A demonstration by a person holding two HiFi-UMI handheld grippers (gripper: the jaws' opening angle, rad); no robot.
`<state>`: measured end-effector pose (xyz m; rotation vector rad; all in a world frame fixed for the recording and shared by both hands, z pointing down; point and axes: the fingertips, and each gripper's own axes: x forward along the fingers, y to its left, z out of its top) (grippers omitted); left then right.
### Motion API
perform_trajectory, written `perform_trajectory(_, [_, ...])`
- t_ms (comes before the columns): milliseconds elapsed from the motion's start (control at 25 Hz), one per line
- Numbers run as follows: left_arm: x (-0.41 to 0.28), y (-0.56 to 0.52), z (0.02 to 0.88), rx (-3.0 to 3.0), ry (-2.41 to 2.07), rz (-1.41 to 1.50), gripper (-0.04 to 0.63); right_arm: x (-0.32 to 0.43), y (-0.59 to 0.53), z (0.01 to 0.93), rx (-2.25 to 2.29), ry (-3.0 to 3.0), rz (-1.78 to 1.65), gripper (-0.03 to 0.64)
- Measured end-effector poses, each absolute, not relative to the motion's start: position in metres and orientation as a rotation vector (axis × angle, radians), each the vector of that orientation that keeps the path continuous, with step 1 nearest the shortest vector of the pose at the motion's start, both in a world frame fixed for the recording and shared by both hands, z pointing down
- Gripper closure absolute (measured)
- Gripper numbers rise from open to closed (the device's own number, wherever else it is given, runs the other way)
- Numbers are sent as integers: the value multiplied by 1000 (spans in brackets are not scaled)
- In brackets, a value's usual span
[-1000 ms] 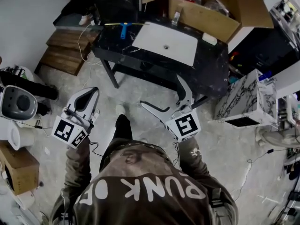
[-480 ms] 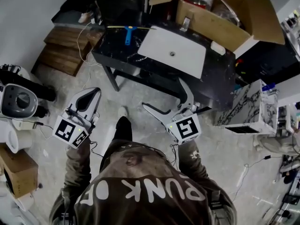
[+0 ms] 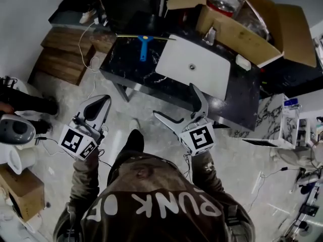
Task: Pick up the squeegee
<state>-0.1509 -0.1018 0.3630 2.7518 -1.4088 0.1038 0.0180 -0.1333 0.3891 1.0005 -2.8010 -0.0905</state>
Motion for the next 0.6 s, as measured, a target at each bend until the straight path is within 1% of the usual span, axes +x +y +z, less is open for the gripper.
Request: perform_trajectory(600, [-217,-229,372,2804,-1237,93,592,-58,-256,389,1118,-2696,-15,21])
